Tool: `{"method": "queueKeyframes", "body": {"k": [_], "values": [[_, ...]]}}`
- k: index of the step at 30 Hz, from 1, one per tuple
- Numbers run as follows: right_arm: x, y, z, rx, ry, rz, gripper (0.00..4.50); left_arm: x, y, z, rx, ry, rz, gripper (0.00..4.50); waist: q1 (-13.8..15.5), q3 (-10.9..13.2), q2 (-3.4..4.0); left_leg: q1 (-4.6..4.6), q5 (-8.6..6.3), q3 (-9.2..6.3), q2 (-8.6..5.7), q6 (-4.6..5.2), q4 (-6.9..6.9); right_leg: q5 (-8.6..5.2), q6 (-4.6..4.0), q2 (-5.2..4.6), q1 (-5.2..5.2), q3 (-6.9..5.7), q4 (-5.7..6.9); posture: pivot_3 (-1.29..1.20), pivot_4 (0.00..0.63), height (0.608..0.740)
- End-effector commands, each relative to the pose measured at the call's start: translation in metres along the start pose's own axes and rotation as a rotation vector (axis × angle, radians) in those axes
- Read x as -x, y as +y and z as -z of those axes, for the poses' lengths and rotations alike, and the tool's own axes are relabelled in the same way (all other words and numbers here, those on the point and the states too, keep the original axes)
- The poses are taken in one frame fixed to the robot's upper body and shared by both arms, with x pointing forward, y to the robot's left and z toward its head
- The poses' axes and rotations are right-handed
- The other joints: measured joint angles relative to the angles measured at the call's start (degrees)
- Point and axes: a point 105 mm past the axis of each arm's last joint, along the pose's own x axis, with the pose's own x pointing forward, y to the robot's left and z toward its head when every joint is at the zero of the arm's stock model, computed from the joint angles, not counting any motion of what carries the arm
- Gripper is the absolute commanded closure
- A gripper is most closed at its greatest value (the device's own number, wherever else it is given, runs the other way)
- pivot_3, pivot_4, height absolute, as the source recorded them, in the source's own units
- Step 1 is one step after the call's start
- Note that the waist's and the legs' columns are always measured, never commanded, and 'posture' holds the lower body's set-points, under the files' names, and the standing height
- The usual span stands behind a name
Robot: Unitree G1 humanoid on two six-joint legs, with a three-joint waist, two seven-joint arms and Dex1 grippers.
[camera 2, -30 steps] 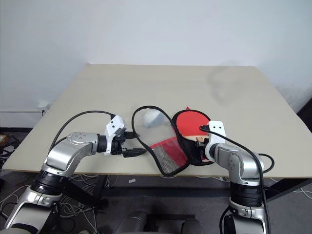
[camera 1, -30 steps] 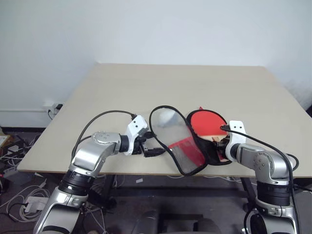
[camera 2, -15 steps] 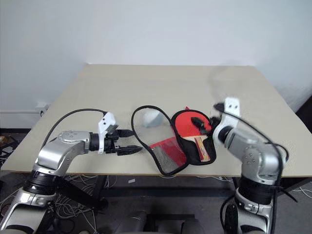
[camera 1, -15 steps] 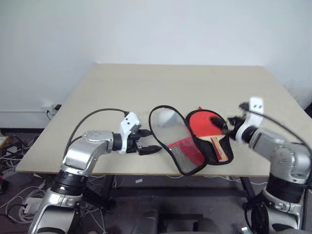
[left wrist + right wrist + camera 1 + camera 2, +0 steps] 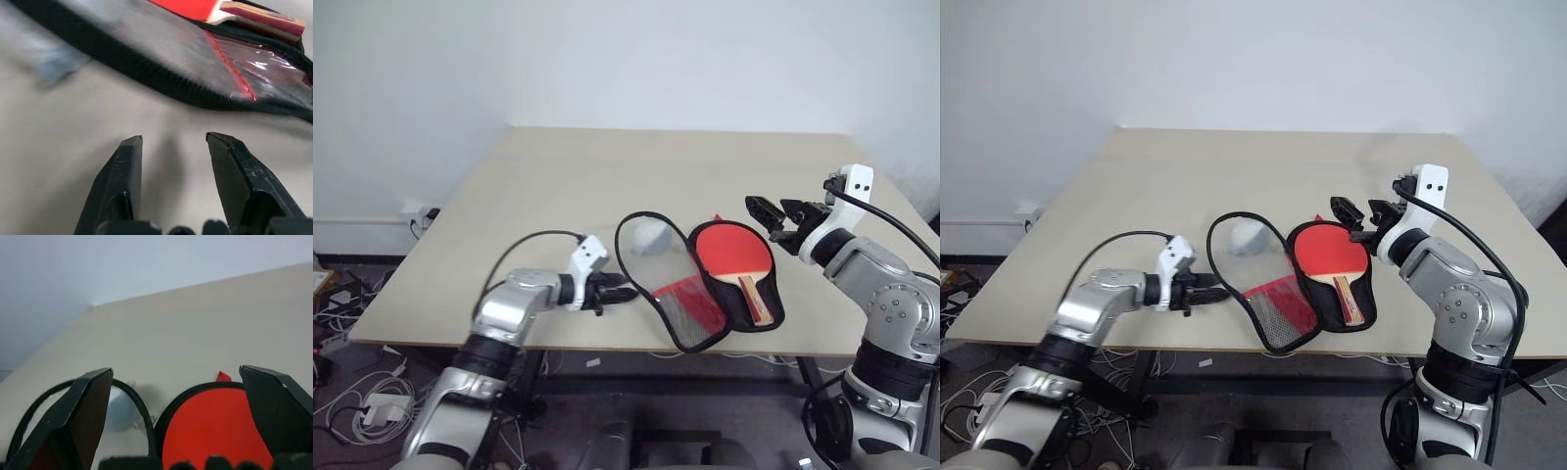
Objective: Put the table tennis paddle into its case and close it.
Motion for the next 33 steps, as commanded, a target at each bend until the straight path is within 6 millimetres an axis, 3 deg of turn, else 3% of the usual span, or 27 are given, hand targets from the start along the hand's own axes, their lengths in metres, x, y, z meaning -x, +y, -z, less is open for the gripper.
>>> {"method": "queueKeyframes", "body": {"k": [1,3,6,9,12,15,19,21,27,30,33], "values": [[0.003,-0.003,-0.032,-0.014,-0.154,0.025,0.00,-0.030,-0.006,-0.033,-0.101,-0.071,0.020,2.36,0.2,0.0,-0.02,0.00,0.01,0.00,-0.01,0.02,0.01,0.00,0.00,0.00,0.01,0.00,-0.01,0.00,0.000,0.715],[0.008,-0.012,-0.047,-0.091,-0.242,0.053,0.00,-0.050,-0.012,-0.060,-0.085,-0.147,0.023,2.36,0.4,0.0,-0.06,-0.01,0.01,-0.05,-0.04,0.05,0.04,0.00,0.00,-0.03,0.02,0.00,0.00,0.00,0.000,0.715],[0.018,-0.015,-0.069,-0.235,-0.362,0.013,0.00,-0.063,-0.029,-0.100,-0.059,-0.299,0.071,2.36,0.5,0.1,-0.16,-0.08,0.05,-0.17,-0.09,0.16,0.08,0.01,0.01,-0.10,0.02,-0.01,0.01,0.00,0.000,0.715],[0.027,-0.013,-0.081,-0.259,-0.415,-0.011,0.00,-0.077,-0.048,-0.114,-0.013,-0.342,0.133,2.36,0.2,0.1,-0.16,-0.09,0.05,-0.18,-0.07,0.18,0.02,0.00,0.01,-0.12,0.03,0.02,-0.01,0.00,0.000,0.715],[0.023,-0.015,-0.072,-0.230,-0.360,0.025,0.00,-0.089,-0.061,-0.113,0.029,-0.331,0.171,2.36,-0.1,0.1,-0.12,-0.08,-0.09,-0.11,-0.06,0.43,-0.01,0.00,0.01,-0.10,0.04,0.09,0.04,0.00,0.000,0.715],[0.017,-0.016,-0.052,-0.204,-0.264,0.052,0.00,-0.093,-0.062,-0.108,0.049,-0.303,0.161,1.79,-0.2,0.1,-0.12,-0.08,-0.11,-0.09,-0.02,0.49,0.00,0.00,0.01,-0.06,0.03,0.11,0.05,0.00,0.000,0.715],[0.010,-0.021,0.001,-0.054,-0.003,0.102,0.00,-0.085,-0.053,-0.099,0.156,-0.266,0.127,0.47,-0.2,0.1,-0.12,-0.08,-0.13,-0.08,-0.02,0.53,0.04,0.00,0.01,-0.05,0.02,0.13,0.04,0.00,0.000,0.715],[0.009,-0.027,0.016,-0.014,0.063,0.124,0.00,-0.079,-0.050,-0.092,0.187,-0.239,0.107,0.47,-0.2,0.1,-0.12,-0.08,-0.14,-0.09,-0.01,0.56,0.06,0.00,0.01,-0.07,0.01,0.14,0.04,0.00,0.000,0.715],[0.005,-0.027,0.025,0.009,0.087,0.116,0.00,-0.072,-0.050,-0.077,0.379,-0.178,0.053,0.47,0.0,0.1,-0.15,-0.08,-0.12,-0.21,0.13,0.57,0.10,0.00,0.01,-0.11,0.02,0.06,0.04,0.00,0.000,0.715],[0.002,-0.030,0.028,0.006,0.089,0.136,0.00,-0.079,-0.052,-0.069,0.515,-0.143,0.040,0.01,0.1,0.1,-0.17,-0.08,-0.12,-0.26,0.13,0.57,0.12,0.00,0.01,-0.15,0.05,0.01,0.02,0.00,0.000,0.715],[0.001,-0.033,0.030,0.006,0.093,0.154,0.00,-0.088,-0.055,-0.064,0.583,-0.100,0.039,0.01,0.0,0.1,-0.18,-0.08,-0.09,-0.27,-0.09,0.52,0.12,0.00,0.01,-0.14,0.06,0.00,0.02,0.00,0.000,0.715]]}}
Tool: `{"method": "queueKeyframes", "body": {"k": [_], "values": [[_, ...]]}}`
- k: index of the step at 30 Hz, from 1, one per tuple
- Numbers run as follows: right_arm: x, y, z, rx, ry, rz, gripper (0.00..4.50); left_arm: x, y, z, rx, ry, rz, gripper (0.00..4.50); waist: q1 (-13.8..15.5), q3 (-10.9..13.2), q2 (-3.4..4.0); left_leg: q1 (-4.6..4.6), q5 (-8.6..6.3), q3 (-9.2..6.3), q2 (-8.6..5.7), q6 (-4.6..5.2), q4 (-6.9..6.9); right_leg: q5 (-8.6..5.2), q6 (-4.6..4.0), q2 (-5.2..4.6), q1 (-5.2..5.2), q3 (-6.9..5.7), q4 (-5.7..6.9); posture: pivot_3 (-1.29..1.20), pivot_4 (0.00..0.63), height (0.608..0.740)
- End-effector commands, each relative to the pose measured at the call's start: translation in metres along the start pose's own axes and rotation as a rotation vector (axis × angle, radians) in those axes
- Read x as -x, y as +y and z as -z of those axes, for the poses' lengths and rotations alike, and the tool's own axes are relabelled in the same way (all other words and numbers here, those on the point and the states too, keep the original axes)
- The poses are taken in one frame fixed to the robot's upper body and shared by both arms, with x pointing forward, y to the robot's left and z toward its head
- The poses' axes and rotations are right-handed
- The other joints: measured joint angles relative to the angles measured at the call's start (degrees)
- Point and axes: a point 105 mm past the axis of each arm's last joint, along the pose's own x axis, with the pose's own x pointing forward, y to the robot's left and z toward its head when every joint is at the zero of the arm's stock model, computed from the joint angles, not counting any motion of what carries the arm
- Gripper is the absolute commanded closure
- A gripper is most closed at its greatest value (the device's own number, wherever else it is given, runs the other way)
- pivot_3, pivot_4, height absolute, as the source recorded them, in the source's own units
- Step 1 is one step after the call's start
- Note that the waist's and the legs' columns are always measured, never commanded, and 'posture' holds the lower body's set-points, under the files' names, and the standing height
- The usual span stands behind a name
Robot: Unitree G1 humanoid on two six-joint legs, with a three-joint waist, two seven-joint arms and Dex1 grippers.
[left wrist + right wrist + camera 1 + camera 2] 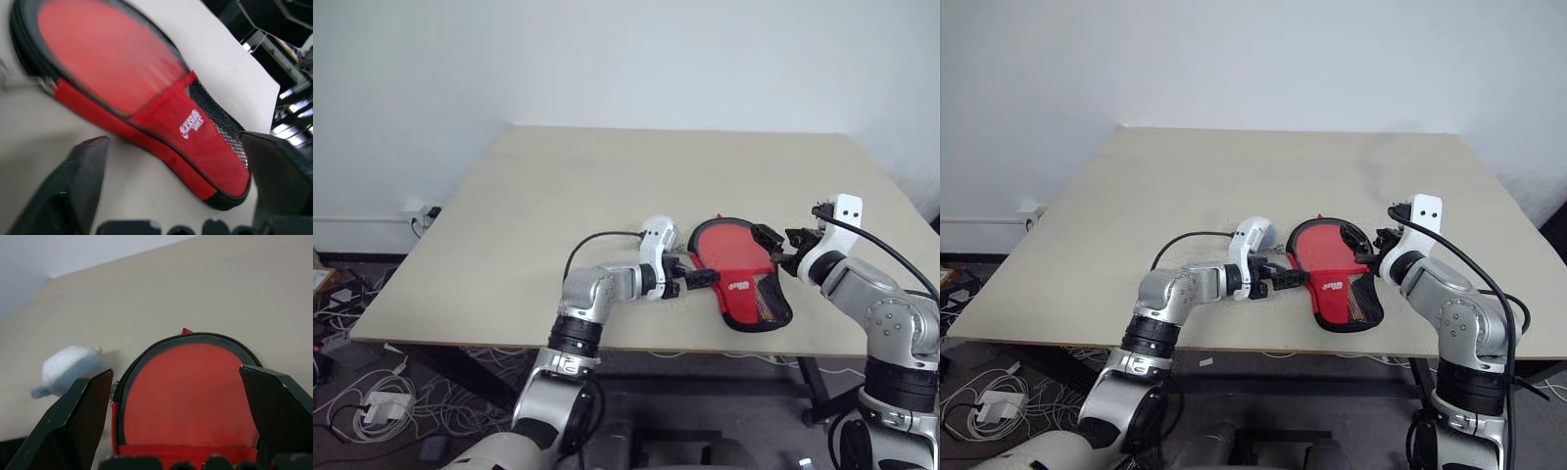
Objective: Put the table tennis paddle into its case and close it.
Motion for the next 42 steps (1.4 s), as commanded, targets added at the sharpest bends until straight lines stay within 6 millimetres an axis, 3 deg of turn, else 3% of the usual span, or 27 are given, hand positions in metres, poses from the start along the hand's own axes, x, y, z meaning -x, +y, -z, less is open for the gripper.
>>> {"method": "queueKeyframes", "body": {"k": [1,10,18,23,28,35,42], "values": [[0.000,0.001,-0.016,0.016,-0.063,0.006,0.00,-0.006,-0.008,-0.004,0.058,0.011,0.015,0.01,-0.1,0.0,-0.01,0.00,0.05,0.00,-0.06,-0.09,-0.01,0.00,0.00,0.00,-0.01,0.00,0.00,0.00,0.000,0.715],[0.001,-0.016,-0.015,0.035,-0.076,0.109,0.00,-0.031,-0.023,-0.006,0.209,0.057,0.035,0.01,0.0,0.0,-0.04,0.00,0.11,-0.04,-0.09,-0.19,-0.02,0.00,0.00,-0.01,-0.01,-0.02,-0.01,0.00,0.000,0.715],[0.003,-0.024,-0.017,0.011,-0.096,0.157,0.00,-0.052,-0.053,0.000,0.285,0.138,0.138,0.01,0.3,0.0,-0.04,0.00,0.12,-0.06,-0.15,-0.23,-0.01,0.00,0.00,-0.10,0.01,-0.05,-0.01,0.00,0.000,0.715],[0.005,-0.032,-0.017,-0.001,-0.101,0.197,0.00,-0.057,-0.079,0.013,0.289,0.212,0.236,0.01,0.2,0.0,-0.04,-0.01,0.11,-0.06,-0.15,-0.30,-0.02,0.00,0.00,-0.12,0.00,-0.06,-0.02,0.00,0.000,0.715],[0.006,-0.034,-0.018,-0.015,-0.113,0.211,0.00,-0.059,-0.087,0.022,0.341,0.260,0.272,0.01,0.2,0.0,-0.04,-0.01,0.10,-0.06,-0.15,-0.34,-0.04,0.00,0.00,-0.11,-0.01,-0.06,-0.02,0.00,0.000,0.715],[0.007,-0.038,-0.020,-0.016,-0.122,0.228,0.00,-0.072,-0.082,0.030,0.366,0.252,0.215,0.01,0.4,0.0,-0.07,0.00,0.05,-0.11,-0.16,-0.43,-0.01,0.00,0.00,-0.16,0.06,-0.11,-0.02,0.00,0.000,0.715],[0.008,-0.039,-0.020,-0.032,-0.133,0.237,0.00,-0.078,-0.086,0.035,0.344,0.249,0.224,2.42,0.4,0.0,-0.08,0.00,0.04,-0.15,-0.19,-0.44,0.00,0.00,-0.01,-0.21,0.10,-0.16,-0.03,0.00,0.000,0.715]]}}
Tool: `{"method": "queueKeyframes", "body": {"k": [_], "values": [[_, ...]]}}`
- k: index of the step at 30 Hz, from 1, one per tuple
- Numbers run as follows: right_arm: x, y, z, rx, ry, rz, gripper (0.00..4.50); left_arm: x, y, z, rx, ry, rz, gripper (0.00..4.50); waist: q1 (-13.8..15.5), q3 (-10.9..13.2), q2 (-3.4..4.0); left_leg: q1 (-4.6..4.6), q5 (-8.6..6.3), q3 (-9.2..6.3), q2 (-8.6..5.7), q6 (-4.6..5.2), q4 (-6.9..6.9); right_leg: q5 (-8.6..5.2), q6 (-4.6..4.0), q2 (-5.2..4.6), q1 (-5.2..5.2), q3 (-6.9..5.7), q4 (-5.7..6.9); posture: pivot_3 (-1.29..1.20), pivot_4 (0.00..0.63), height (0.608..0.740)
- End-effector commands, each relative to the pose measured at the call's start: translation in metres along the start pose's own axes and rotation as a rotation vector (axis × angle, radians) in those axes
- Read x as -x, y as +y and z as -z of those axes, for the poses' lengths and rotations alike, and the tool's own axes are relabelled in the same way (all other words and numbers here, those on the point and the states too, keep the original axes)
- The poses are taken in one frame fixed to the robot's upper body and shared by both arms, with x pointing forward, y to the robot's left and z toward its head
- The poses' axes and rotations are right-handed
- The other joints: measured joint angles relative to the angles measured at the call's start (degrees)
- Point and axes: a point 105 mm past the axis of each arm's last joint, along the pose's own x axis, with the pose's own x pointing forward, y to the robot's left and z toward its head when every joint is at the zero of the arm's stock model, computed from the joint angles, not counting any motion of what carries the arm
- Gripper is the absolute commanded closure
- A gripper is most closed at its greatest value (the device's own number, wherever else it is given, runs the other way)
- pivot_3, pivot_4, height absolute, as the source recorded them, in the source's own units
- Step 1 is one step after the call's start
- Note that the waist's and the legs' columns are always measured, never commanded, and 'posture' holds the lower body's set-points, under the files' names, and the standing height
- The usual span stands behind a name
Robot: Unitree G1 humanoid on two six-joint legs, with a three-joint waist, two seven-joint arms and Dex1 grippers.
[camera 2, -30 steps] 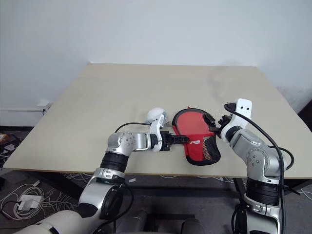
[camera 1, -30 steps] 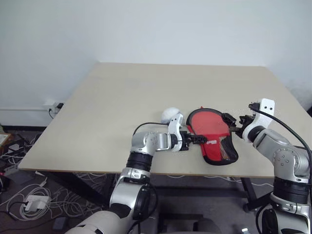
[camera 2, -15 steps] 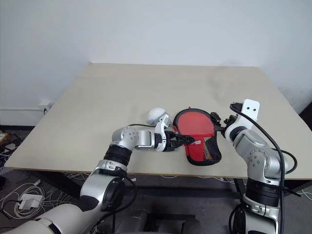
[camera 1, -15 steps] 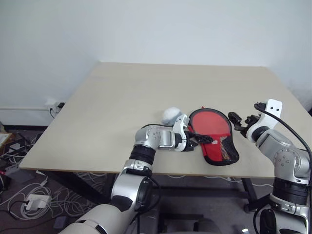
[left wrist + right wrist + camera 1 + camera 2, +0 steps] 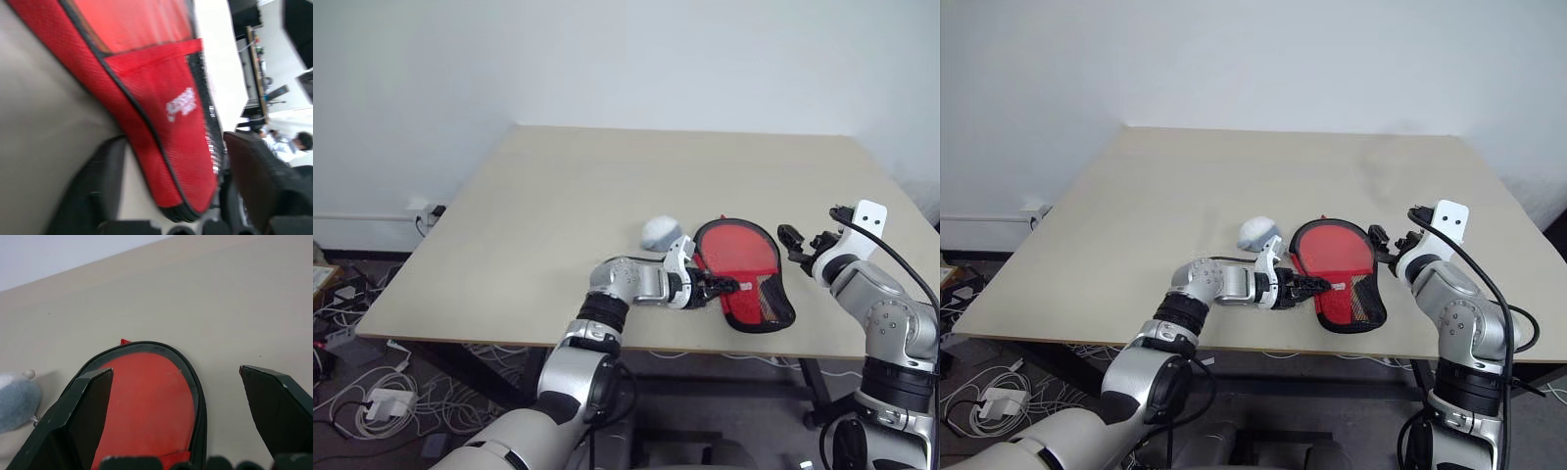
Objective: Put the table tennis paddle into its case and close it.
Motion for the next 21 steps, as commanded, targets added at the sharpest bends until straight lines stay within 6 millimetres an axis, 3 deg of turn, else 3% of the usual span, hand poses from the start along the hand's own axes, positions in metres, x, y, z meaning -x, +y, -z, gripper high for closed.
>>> {"method": "queueKeyframes", "body": {"k": [1,6,14,18,21], "values": [[0.002,-0.002,-0.018,-0.015,-0.074,0.018,0.00,-0.044,-0.068,0.032,-0.026,0.114,0.170,2.86,0.0,0.0,0.00,-0.01,0.00,0.00,0.00,0.00,-0.01,0.00,0.00,0.00,-0.02,0.00,0.00,0.00,0.000,0.715],[0.001,-0.009,-0.017,-0.034,-0.074,0.049,0.00,-0.046,-0.071,0.030,0.001,0.109,0.188,4.43,0.0,0.0,0.00,-0.01,0.00,0.00,0.00,0.00,-0.02,0.00,0.00,0.01,-0.01,0.00,-0.01,0.00,0.000,0.715],[0.000,-0.009,-0.018,-0.044,-0.082,0.053,0.00,-0.039,-0.074,0.022,0.002,0.099,0.214,4.49,0.0,0.0,0.01,0.00,0.00,0.00,0.01,0.02,0.00,0.00,0.00,0.00,-0.01,0.00,0.01,0.00,0.000,0.715],[-0.002,0.001,-0.017,-0.037,-0.083,0.021,0.00,-0.015,-0.074,0.008,0.009,0.102,0.237,4.49,-0.1,0.0,0.01,-0.06,0.00,0.00,0.01,0.01,-0.02,0.00,0.00,0.00,-0.08,0.00,0.01,0.00,0.000,0.715],[-0.002,0.005,-0.018,-0.032,-0.087,0.010,0.00,0.006,-0.063,0.007,0.032,0.137,0.206,4.49,-0.4,0.0,0.01,-0.14,0.06,0.00,0.03,0.09,-0.02,0.00,0.01,0.03,-0.15,0.01,0.02,0.00,0.000,0.715]]}}
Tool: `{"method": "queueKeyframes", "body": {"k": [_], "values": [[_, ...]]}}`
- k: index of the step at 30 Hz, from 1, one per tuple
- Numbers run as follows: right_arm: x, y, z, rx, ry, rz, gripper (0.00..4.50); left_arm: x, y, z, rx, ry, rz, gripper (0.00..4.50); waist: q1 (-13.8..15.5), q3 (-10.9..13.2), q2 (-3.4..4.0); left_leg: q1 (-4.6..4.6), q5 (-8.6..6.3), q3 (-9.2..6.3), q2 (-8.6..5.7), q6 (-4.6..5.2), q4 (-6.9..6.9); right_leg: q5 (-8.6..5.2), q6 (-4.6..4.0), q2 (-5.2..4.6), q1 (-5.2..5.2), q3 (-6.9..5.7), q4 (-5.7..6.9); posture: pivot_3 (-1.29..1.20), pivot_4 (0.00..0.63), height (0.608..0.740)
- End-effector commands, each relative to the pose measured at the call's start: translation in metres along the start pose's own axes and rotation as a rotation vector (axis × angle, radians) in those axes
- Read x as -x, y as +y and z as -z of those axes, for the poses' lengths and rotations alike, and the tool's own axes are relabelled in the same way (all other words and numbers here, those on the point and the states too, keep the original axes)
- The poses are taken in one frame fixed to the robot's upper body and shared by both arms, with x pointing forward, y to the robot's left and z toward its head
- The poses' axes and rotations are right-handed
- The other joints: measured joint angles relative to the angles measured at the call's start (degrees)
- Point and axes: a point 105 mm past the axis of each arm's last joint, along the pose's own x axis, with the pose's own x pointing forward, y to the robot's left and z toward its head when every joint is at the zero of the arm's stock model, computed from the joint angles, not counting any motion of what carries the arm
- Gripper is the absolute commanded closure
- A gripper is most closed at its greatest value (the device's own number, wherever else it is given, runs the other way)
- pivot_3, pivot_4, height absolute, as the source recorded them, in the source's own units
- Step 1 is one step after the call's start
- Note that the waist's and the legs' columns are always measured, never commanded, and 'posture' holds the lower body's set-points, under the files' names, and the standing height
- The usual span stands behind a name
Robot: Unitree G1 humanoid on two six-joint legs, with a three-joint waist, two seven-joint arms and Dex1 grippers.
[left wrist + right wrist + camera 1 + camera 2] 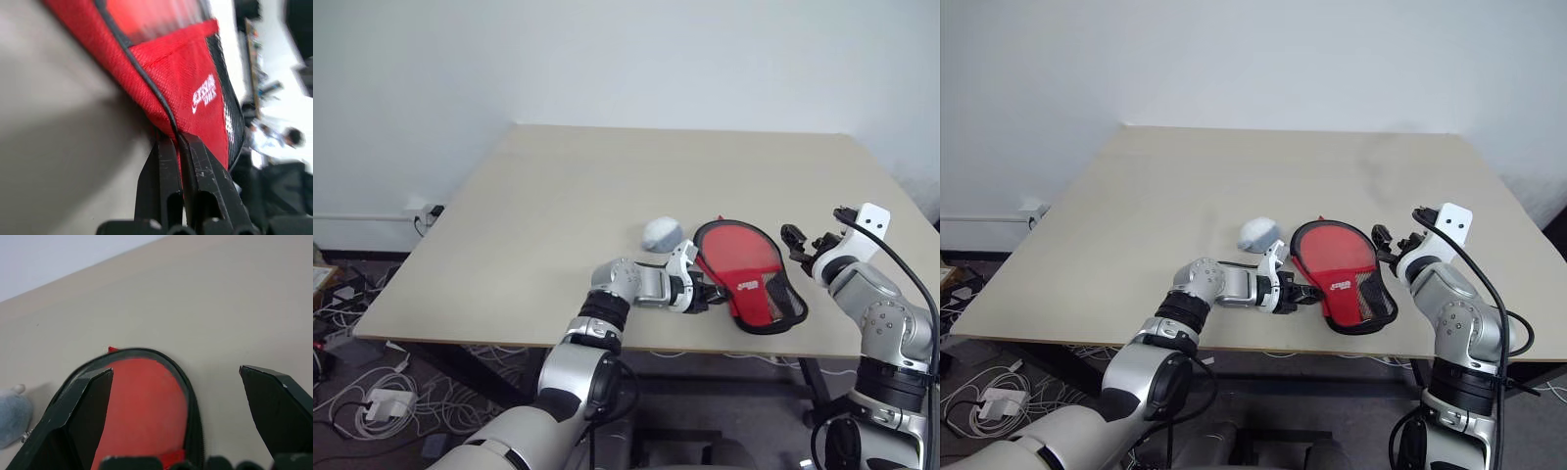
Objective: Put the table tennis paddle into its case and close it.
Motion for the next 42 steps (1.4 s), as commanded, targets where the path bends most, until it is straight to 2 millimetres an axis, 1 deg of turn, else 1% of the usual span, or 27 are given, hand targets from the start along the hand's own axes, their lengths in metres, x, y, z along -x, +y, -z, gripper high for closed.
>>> {"method": "queueKeyframes", "body": {"k": [1,2,5,7,8,10,13,15,17,19,20,25,28,31,32,33,36,39,41,42], "values": [[0.002,0.010,-0.021,0.015,-0.080,-0.025,0.00,0.001,-0.045,0.006,-0.039,0.069,0.123,4.49,-0.2,0.0,0.00,-0.01,0.04,-0.01,0.02,0.05,0.00,0.00,0.00,0.01,0.00,0.00,0.01,0.00,0.000,0.715],[0.002,0.011,-0.021,0.026,-0.081,-0.026,0.00,0.006,-0.041,0.009,-0.031,0.090,0.104,4.49,-0.2,0.0,0.00,0.00,0.04,-0.01,0.01,0.06,-0.01,0.00,0.00,0.01,0.01,0.00,0.00,0.00,0.000,0.715],[0.001,0.015,-0.021,0.041,-0.081,-0.034,0.00,0.021,-0.020,0.021,-0.028,0.167,-0.013,4.49,-0.3,0.0,0.00,0.00,0.04,-0.01,-0.02,0.05,-0.01,0.00,0.01,0.03,0.01,0.00,0.01,0.00,0.000,0.715],[0.001,0.016,-0.022,0.042,-0.083,-0.043,0.00,0.027,-0.003,0.029,-0.059,0.209,-0.112,4.49,-0.3,0.0,0.01,0.01,0.05,-0.01,-0.03,0.04,-0.02,0.00,0.01,0.04,0.00,0.00,0.01,0.00,0.000,0.715],[0.001,0.017,-0.022,0.042,-0.083,-0.044,0.00,0.029,0.002,0.030,-0.069,0.212,-0.141,4.49,-0.3,0.0,0.01,0.03,0.05,-0.01,-0.04,0.03,-0.02,0.00,0.01,0.04,0.02,0.01,0.01,0.00,0.000,0.715],[0.000,0.017,-0.022,0.044,-0.080,-0.046,0.00,0.031,0.004,0.035,-0.067,0.220,-0.123,4.49,-0.2,0.0,0.01,0.02,0.03,-0.01,-0.04,-0.10,-0.03,0.00,0.00,0.05,0.01,0.01,0.02,0.00,0.000,0.715],[0.000,0.020,-0.021,0.050,-0.077,-0.053,0.00,0.026,0.002,0.057,-0.092,0.313,-0.087,4.49,-0.2,0.0,0.01,0.02,-0.01,-0.03,0.07,-0.22,-0.03,0.00,0.00,0.03,0.01,-0.01,0.02,0.00,0.000,0.715],[-0.001,0.022,-0.021,0.052,-0.076,-0.058,0.00,0.021,-0.005,0.068,-0.114,0.351,-0.054,4.49,-0.2,0.0,0.02,0.03,-0.02,-0.04,0.08,-0.23,-0.05,0.00,0.00,0.01,0.01,0.00,0.00,0.00,0.000,0.715],[-0.001,0.023,-0.020,0.057,-0.071,-0.061,0.00,0.019,-0.015,0.071,-0.145,0.360,-0.018,4.49,-0.1,0.0,0.02,0.02,-0.02,-0.04,0.09,-0.23,-0.04,0.00,0.00,-0.01,0.01,0.00,0.00,0.00,0.000,0.715],[-0.001,0.024,-0.017,0.063,-0.060,-0.063,0.00,0.018,-0.024,0.071,-0.181,0.356,0.010,4.49,-0.1,0.0,0.02,0.02,-0.02,-0.04,0.05,-0.23,-0.04,0.00,0.00,-0.01,0.02,-0.01,0.00,0.00,0.000,0.715],[-0.001,0.025,-0.016,0.067,-0.057,-0.065,0.00,0.019,-0.025,0.071,-0.189,0.356,0.012,4.49,-0.2,0.0,0.02,0.02,-0.02,-0.04,0.04,-0.23,-0.04,0.00,0.00,-0.01,0.01,-0.01,0.00,0.00,0.000,0.715],[0.000,0.027,-0.015,0.073,-0.055,-0.072,0.00,0.022,-0.019,0.070,-0.179,0.346,-0.014,4.49,-0.2,0.0,0.03,0.03,0.00,-0.02,-0.06,-0.27,-0.07,0.00,-0.01,0.04,0.00,0.00,0.00,0.00,0.000,0.715],[-0.001,0.026,-0.014,0.079,-0.051,-0.069,0.00,0.025,-0.018,0.066,-0.192,0.327,-0.033,3.89,-0.2,0.0,0.03,0.03,0.01,-0.03,-0.07,-0.26,-0.06,0.00,-0.01,0.04,0.00,-0.01,0.00,0.00,0.000,0.715],[-0.001,0.030,-0.011,0.094,-0.031,-0.098,0.00,0.031,-0.012,0.064,-0.194,0.331,-0.056,2.86,-0.2,0.0,0.03,0.03,0.01,-0.02,-0.08,-0.26,-0.05,0.00,-0.01,0.04,0.00,-0.01,0.00,0.00,0.000,0.715],[-0.001,0.033,-0.010,0.106,-0.023,-0.114,0.00,0.036,-0.011,0.060,-0.216,0.327,-0.070,2.54,-0.3,0.0,0.03,0.03,0.01,-0.02,-0.08,-0.27,-0.06,0.00,-0.01,0.06,0.00,-0.01,0.00,0.00,0.000,0.715],[-0.001,0.034,-0.009,0.115,-0.018,-0.124,0.00,0.039,-0.010,0.058,-0.232,0.324,-0.079,2.54,-0.3,0.0,0.03,0.03,0.01,-0.02,-0.07,-0.28,-0.07,0.00,-0.01,0.07,0.00,-0.01,0.01,0.00,0.000,0.715],[0.000,0.040,0.006,0.185,0.044,-0.188,0.00,0.058,-0.013,0.041,-0.386,0.283,-0.141,2.54,-0.3,0.0,0.03,0.03,0.03,0.00,-0.05,-0.31,-0.10,0.00,-0.01,0.10,-0.02,-0.01,0.00,0.00,0.000,0.715],[0.004,0.050,0.019,0.200,0.091,-0.264,0.00,0.079,-0.027,0.036,-0.523,0.248,-0.073,2.54,-0.4,0.0,0.05,0.06,0.04,0.06,-0.05,-0.33,-0.13,0.00,-0.01,0.11,-0.01,-0.01,0.00,0.00,0.000,0.715],[0.007,0.055,0.027,0.217,0.130,-0.302,0.00,0.094,-0.032,0.034,-0.645,0.205,-0.039,2.54,-0.5,0.0,0.07,0.06,0.04,0.08,-0.04,-0.35,-0.17,0.00,-0.01,0.11,-0.02,-0.01,-0.03,0.00,0.000,0.715],[0.008,0.057,0.033,0.211,0.151,-0.314,0.00,0.104,-0.032,0.025,-0.724,0.142,-0.035,2.54,-0.6,0.0,0.08,0.07,0.04,0.10,-0.05,-0.38,-0.19,0.00,-0.01,0.10,-0.02,-0.01,-0.04,0.00,0.000,0.715]]}}
